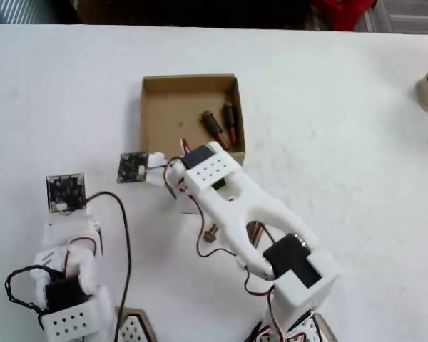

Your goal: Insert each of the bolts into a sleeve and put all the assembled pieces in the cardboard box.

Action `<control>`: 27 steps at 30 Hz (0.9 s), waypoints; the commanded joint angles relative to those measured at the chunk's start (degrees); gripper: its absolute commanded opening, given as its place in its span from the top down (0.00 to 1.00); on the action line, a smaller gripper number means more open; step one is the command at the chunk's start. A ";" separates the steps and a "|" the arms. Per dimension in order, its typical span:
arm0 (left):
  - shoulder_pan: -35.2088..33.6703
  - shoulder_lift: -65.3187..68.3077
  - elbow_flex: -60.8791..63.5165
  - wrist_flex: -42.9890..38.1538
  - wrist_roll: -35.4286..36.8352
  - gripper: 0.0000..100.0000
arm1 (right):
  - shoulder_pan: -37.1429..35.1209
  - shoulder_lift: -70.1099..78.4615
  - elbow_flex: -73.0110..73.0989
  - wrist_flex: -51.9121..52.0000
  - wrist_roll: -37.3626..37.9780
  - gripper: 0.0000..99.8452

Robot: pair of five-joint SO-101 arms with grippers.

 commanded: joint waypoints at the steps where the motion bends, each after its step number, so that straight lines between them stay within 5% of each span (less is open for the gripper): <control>1: -0.48 -0.57 0.00 -1.49 -0.18 0.98 | 1.10 0.31 -0.79 -1.98 1.85 0.78; 27: -0.48 -0.57 0.00 -1.49 -0.26 0.98 | 1.45 10.51 -9.49 -0.84 1.41 0.87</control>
